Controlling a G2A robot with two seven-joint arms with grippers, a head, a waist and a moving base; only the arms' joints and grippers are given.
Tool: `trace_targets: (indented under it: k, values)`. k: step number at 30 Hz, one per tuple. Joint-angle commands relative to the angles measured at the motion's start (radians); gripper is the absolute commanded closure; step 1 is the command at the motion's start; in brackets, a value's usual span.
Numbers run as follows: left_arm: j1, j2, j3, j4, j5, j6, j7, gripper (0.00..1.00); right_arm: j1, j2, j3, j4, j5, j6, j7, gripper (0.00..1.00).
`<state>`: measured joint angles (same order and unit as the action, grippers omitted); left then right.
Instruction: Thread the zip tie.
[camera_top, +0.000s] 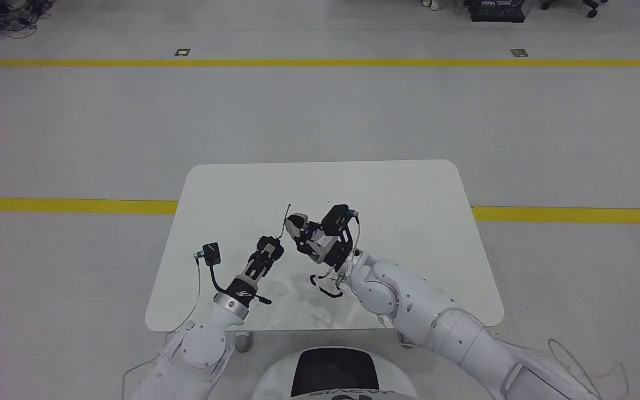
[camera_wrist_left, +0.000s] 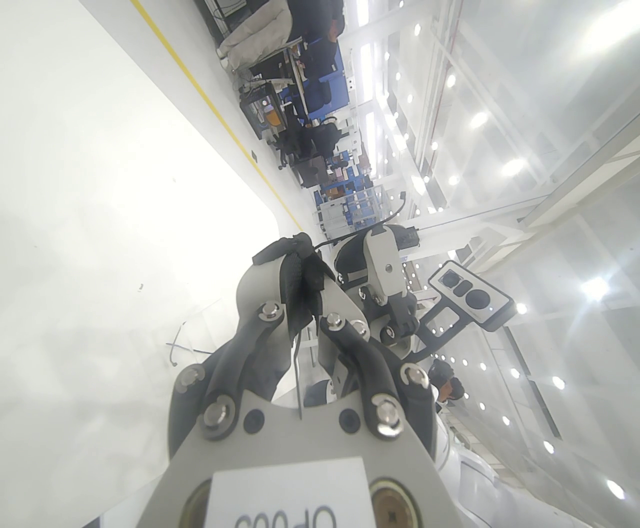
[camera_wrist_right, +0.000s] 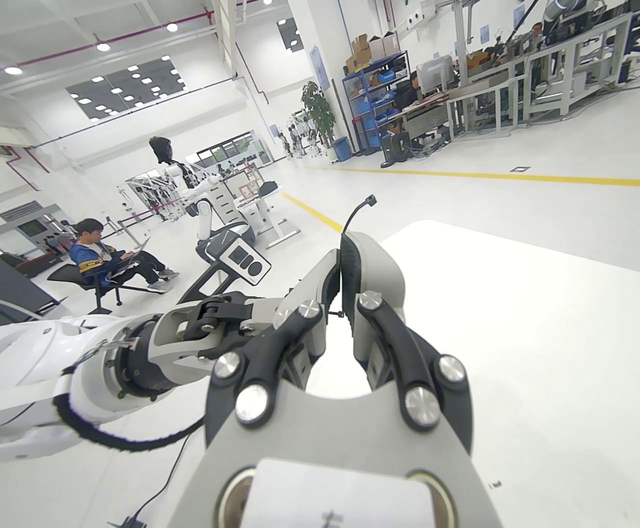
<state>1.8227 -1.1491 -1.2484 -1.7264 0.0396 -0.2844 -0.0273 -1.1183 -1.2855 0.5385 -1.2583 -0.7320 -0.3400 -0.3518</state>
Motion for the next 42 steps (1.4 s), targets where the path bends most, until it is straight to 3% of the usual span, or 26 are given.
trace_targets:
  k: [1, 42]
  values:
    - [0.000, 0.000, 0.000, 0.000, 0.000, 0.000, 0.000, 1.00, 0.002, 0.000, -0.002, 0.002, 0.002, 0.000, 0.001, 1.00]
    - [0.000, 0.000, 0.000, 0.000, 0.000, 0.000, 0.000, 1.00, 0.000, 0.014, -0.010, -0.009, 0.011, 0.000, -0.028, 1.00]
